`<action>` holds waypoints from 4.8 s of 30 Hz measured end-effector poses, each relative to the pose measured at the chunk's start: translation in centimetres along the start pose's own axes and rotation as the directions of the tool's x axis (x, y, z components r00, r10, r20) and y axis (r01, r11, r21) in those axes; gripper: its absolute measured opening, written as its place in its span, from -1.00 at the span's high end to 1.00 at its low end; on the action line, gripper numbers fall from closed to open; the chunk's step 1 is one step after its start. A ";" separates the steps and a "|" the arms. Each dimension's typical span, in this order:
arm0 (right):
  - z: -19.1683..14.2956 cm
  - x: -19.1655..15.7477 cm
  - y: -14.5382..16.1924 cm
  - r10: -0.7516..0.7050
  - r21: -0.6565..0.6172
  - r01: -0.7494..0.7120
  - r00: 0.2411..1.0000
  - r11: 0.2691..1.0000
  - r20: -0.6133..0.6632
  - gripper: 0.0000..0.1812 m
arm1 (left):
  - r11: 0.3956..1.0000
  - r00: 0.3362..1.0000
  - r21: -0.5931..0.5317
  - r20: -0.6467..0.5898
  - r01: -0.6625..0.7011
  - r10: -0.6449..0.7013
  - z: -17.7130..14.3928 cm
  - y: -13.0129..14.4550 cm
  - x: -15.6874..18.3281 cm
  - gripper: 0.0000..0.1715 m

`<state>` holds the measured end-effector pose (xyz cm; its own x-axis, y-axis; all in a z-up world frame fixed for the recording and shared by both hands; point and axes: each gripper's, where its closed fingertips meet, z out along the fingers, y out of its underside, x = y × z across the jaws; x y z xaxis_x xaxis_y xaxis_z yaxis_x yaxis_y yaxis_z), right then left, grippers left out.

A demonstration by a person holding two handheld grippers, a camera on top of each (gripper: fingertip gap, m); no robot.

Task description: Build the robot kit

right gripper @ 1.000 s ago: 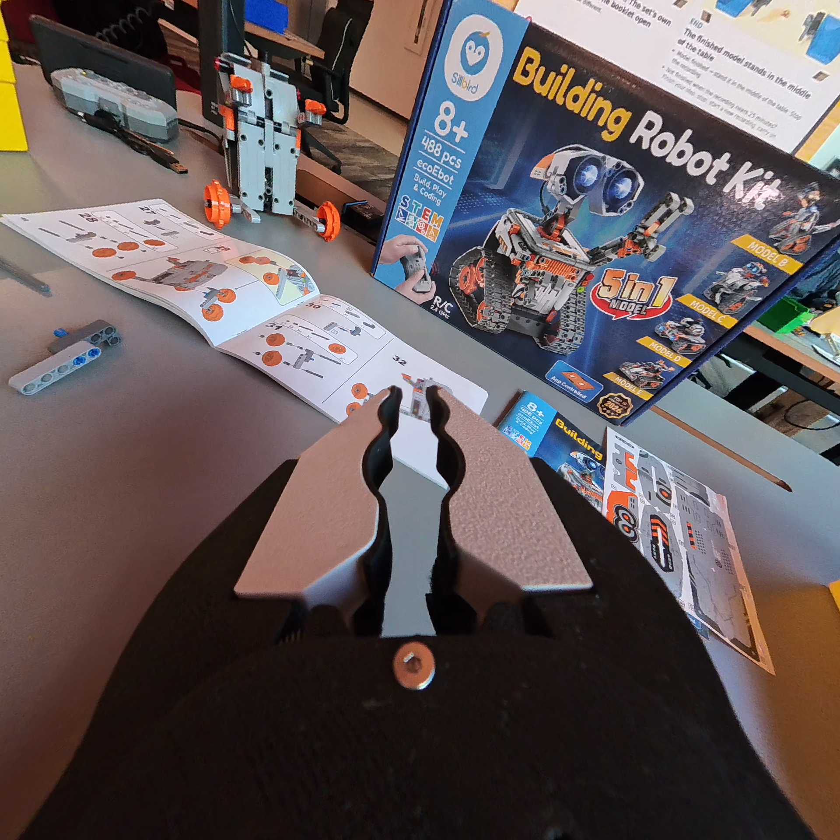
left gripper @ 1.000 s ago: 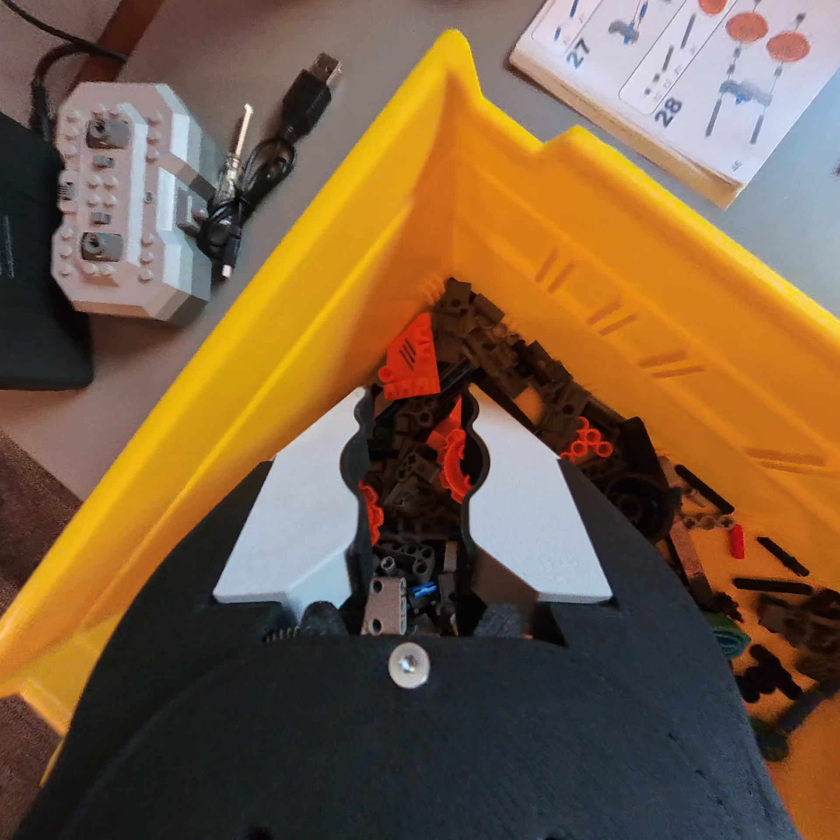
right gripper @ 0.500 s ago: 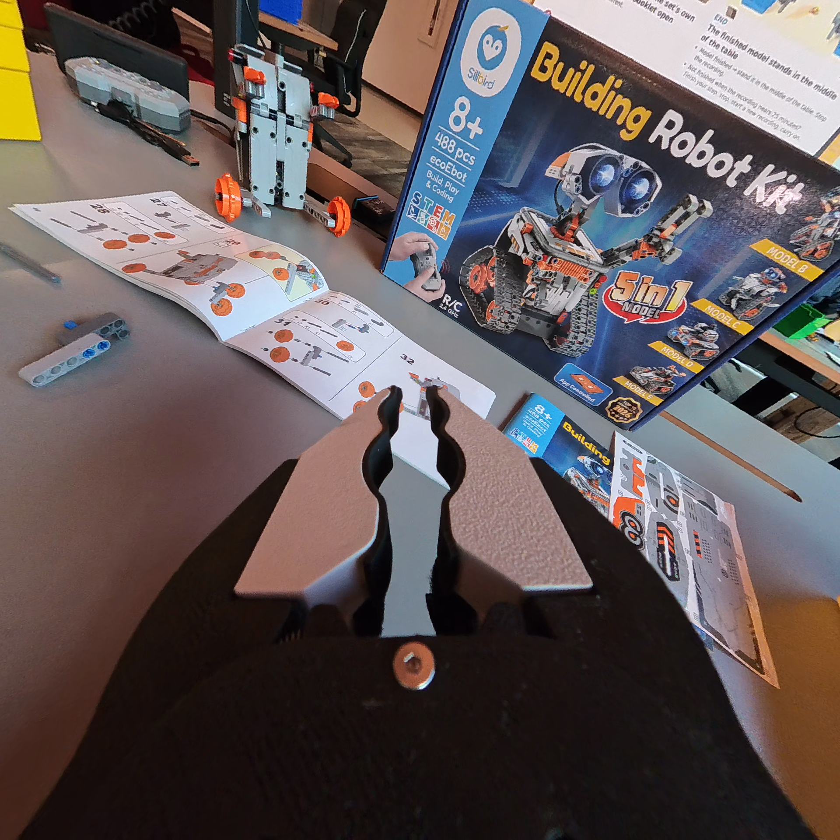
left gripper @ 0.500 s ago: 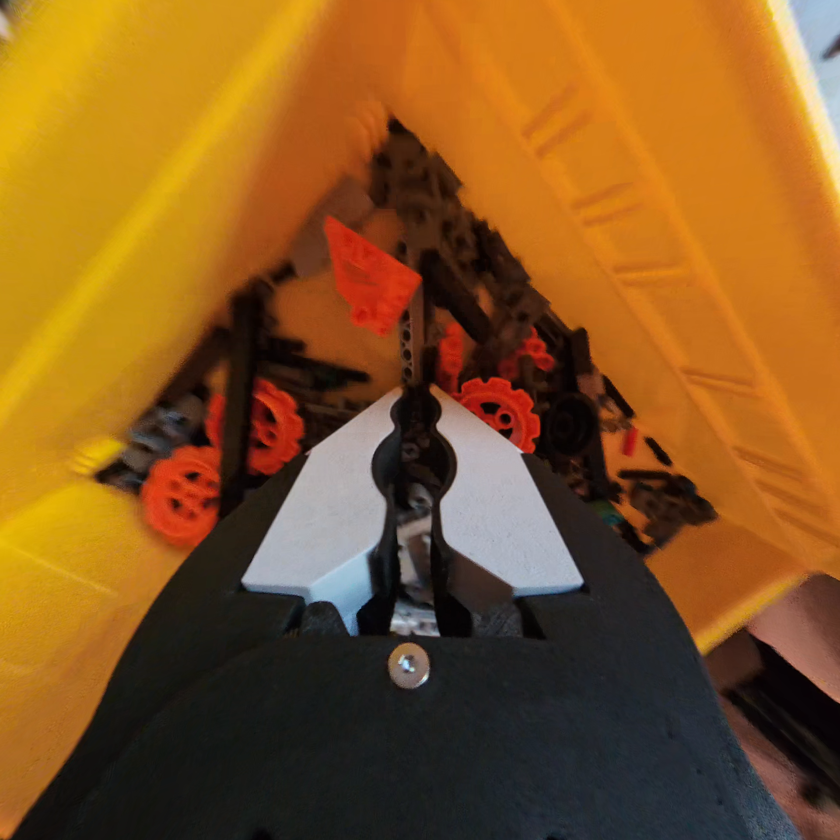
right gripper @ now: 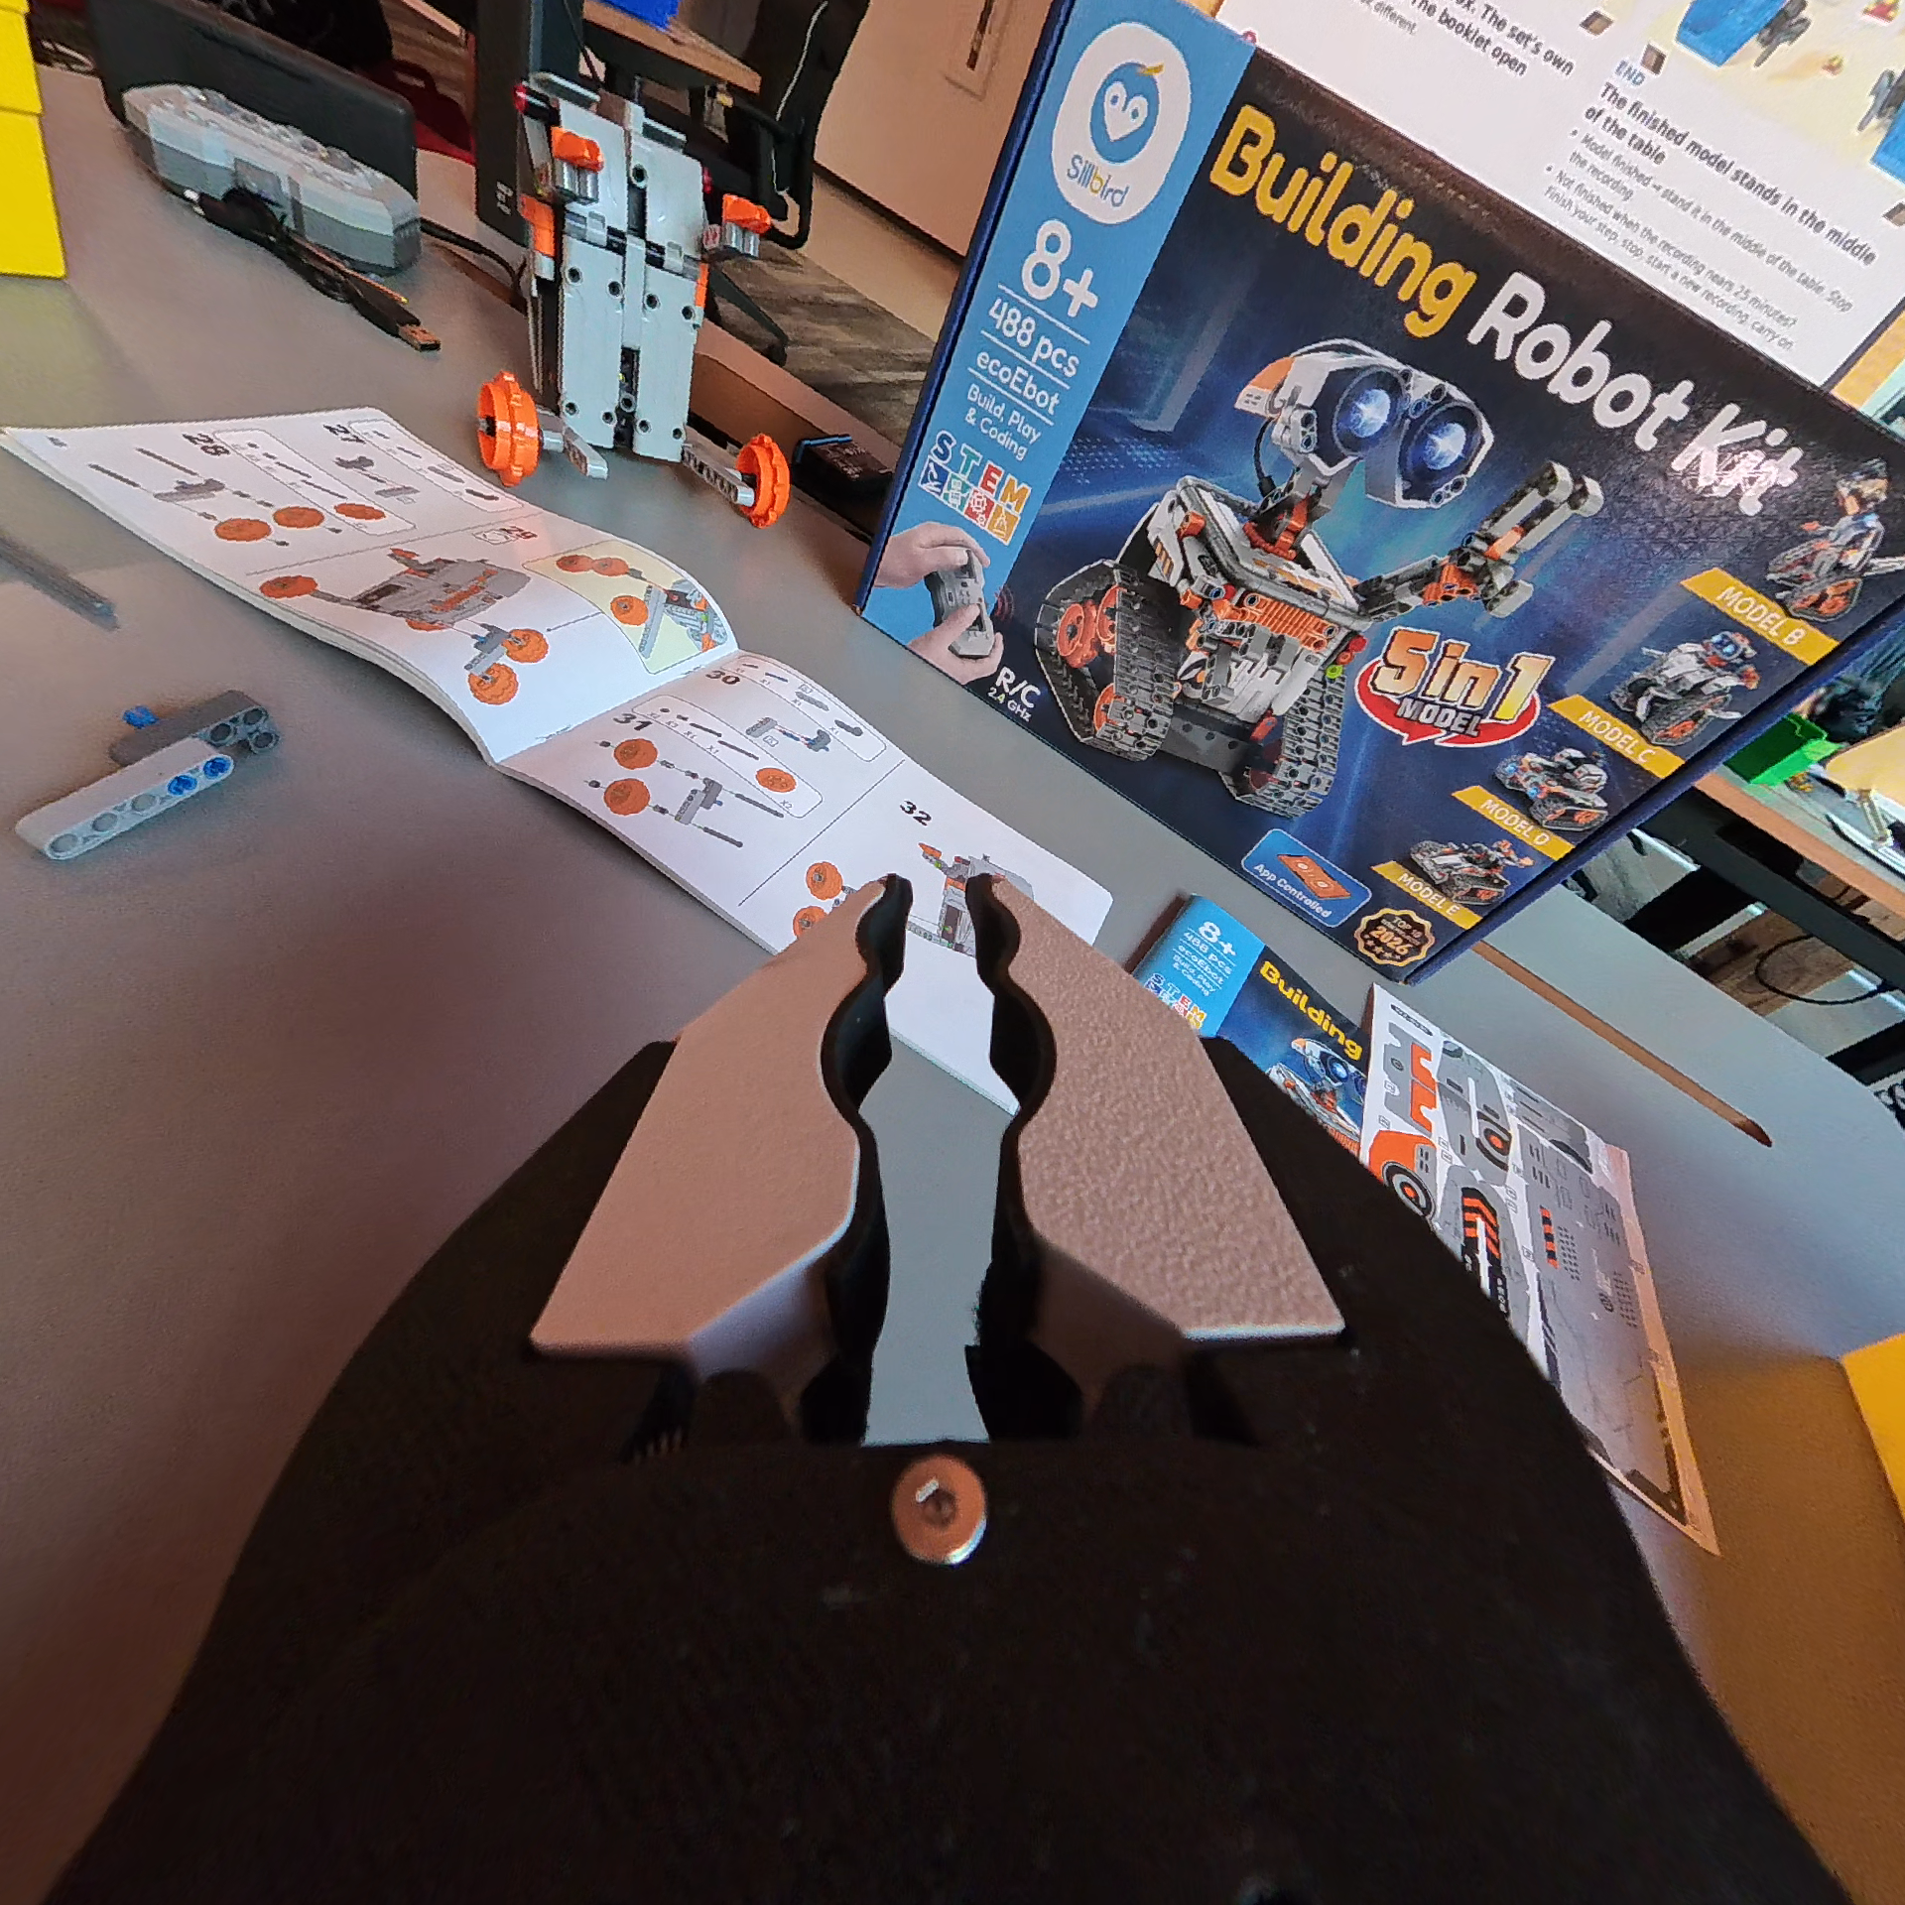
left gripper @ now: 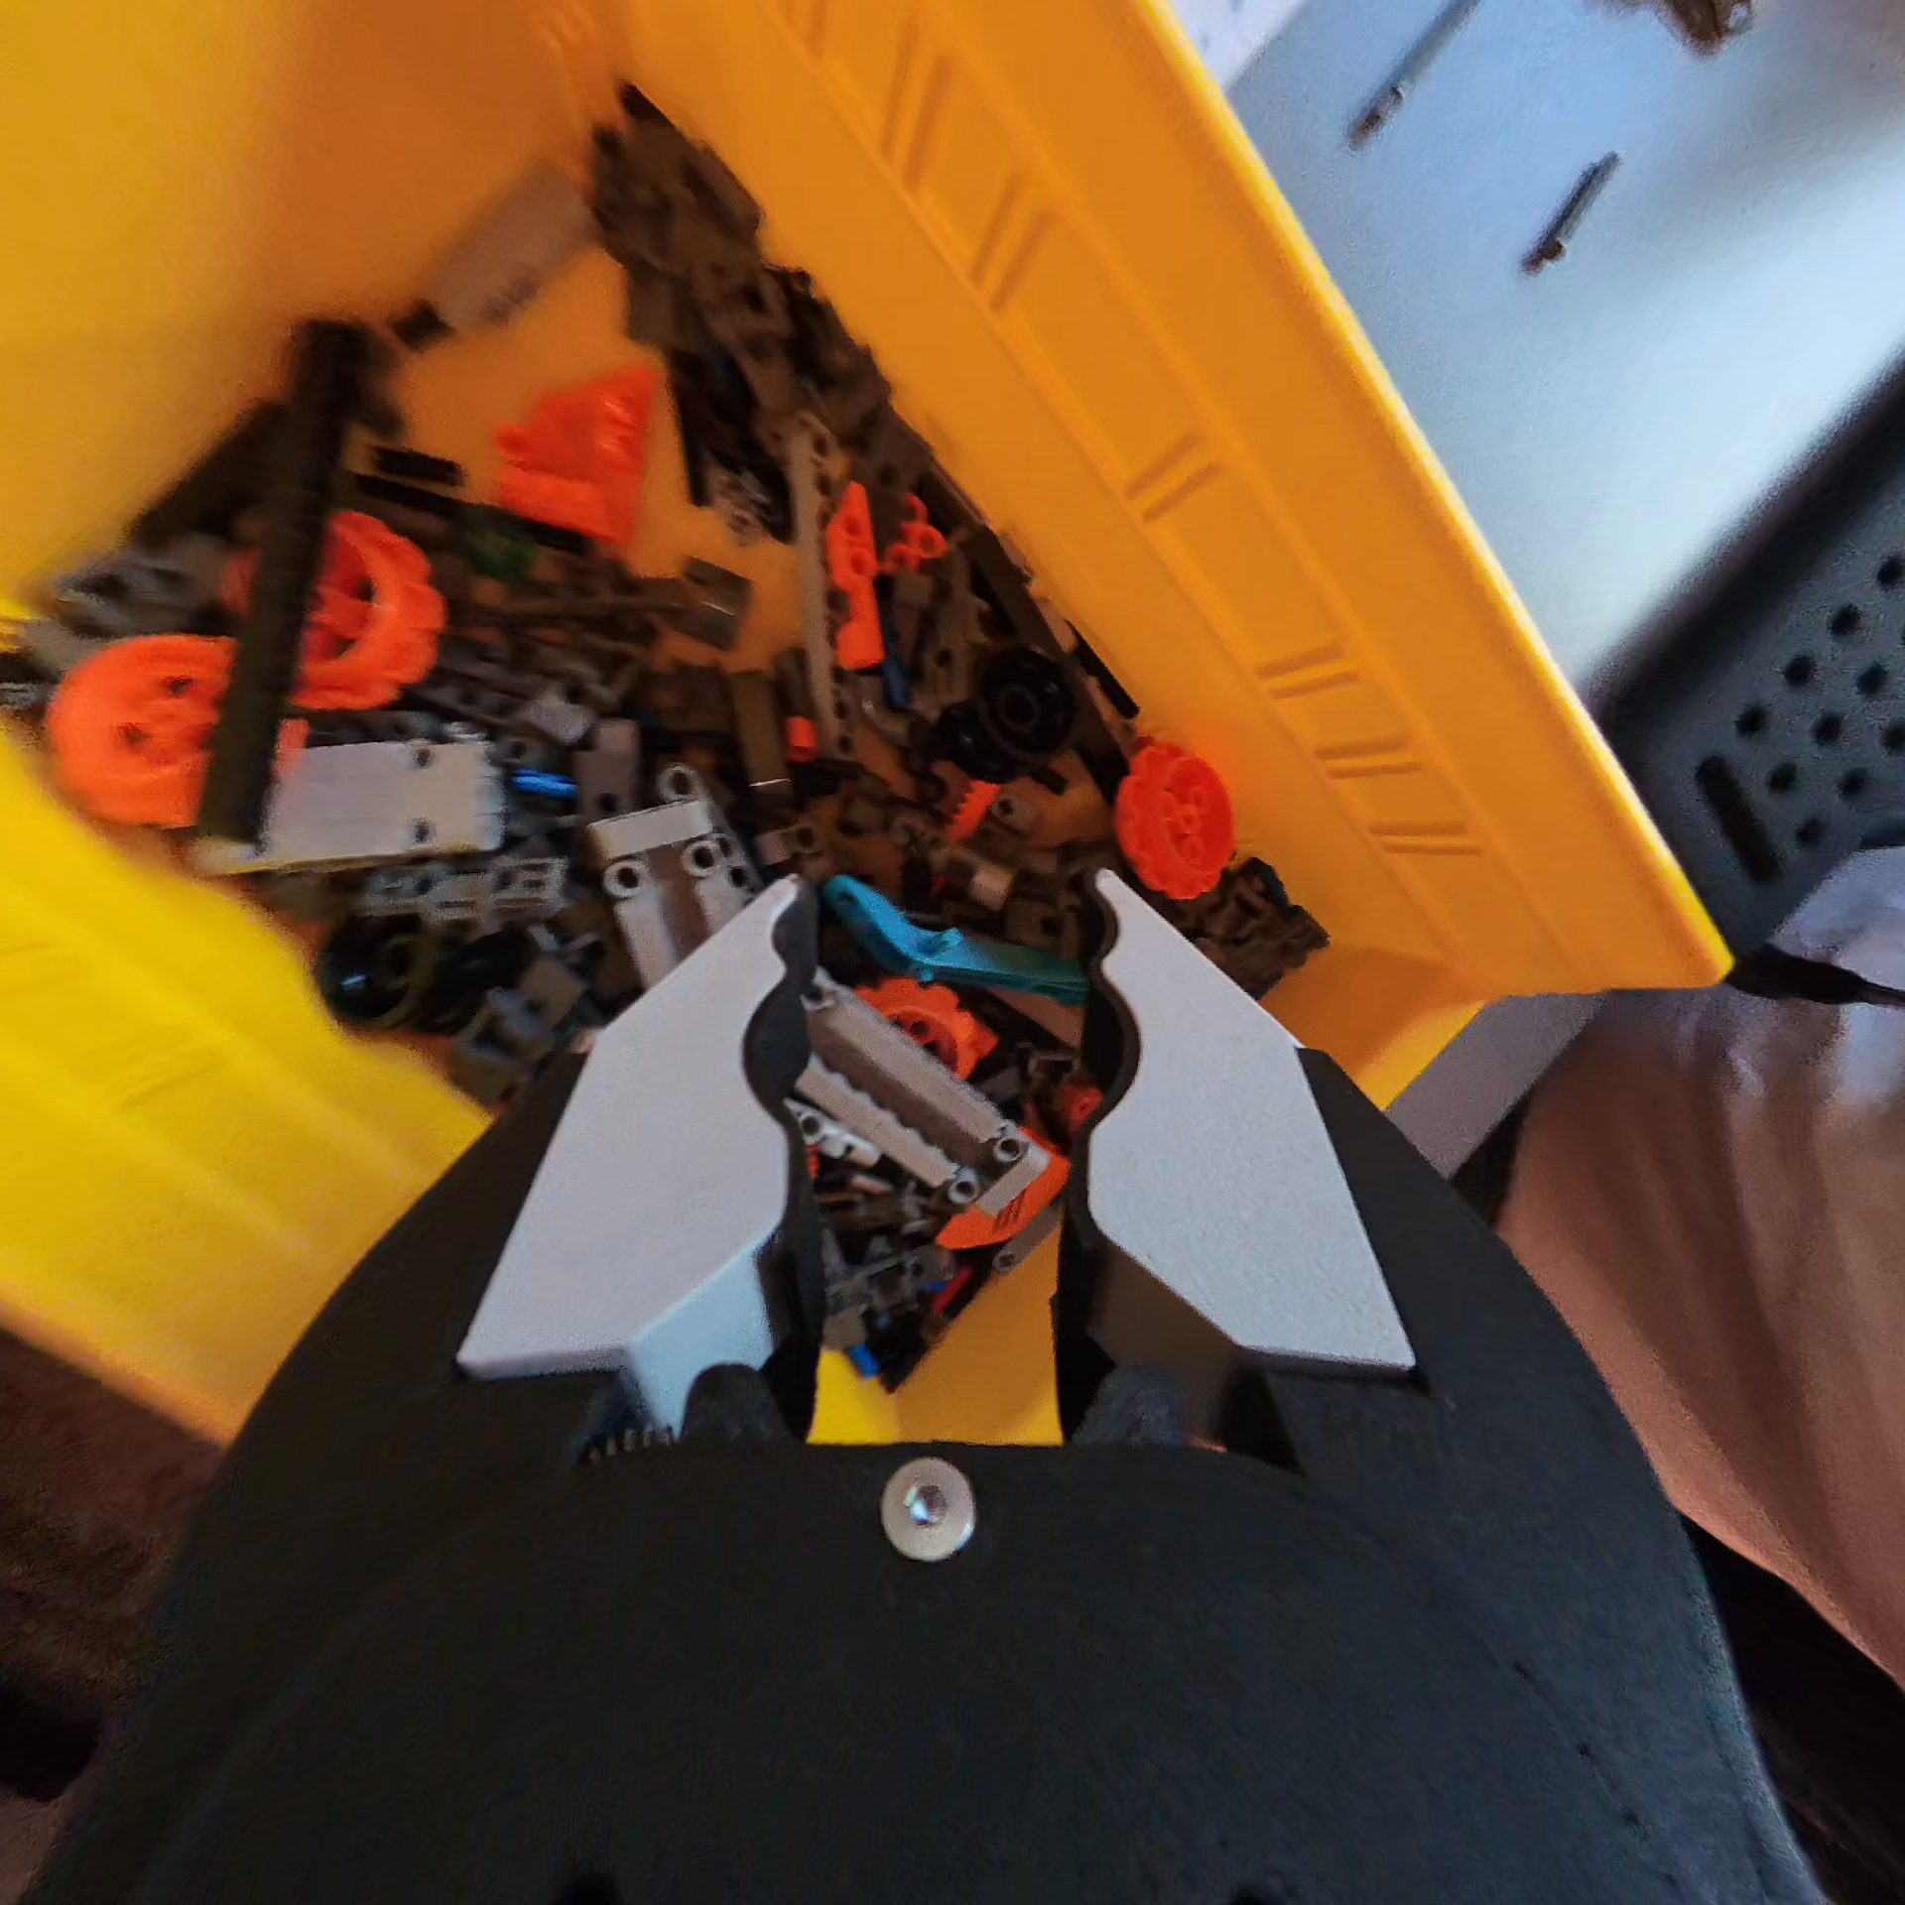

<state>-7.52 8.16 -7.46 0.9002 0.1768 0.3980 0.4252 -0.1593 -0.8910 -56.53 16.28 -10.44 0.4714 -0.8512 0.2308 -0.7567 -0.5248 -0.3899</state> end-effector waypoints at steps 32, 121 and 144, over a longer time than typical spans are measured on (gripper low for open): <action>0.6 -0.5 1.0 -0.055 -0.060 0.056 0.998 0.997 0.005 0.88 | 0.996 0.993 -0.077 0.110 -0.044 0.053 1.2 -3.7 -6.5 0.57; 0.8 -1.2 1.3 -0.084 -0.080 0.086 0.996 0.993 0.028 0.88 | 0.958 0.956 -0.006 0.048 -0.288 0.288 3.8 -7.3 -4.7 0.48; 1.0 -1.1 1.6 -0.074 -0.090 0.077 0.997 0.993 0.028 0.88 | 0.992 0.971 -0.020 0.203 -0.121 0.123 4.7 -5.0 -7.9 0.88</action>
<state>-7.99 8.67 -9.51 0.8631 0.2155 0.4568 0.4996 -0.2319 -0.8346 -54.31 25.64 -14.51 0.4570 -0.8894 -0.0045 -0.8172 -0.4179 -0.3969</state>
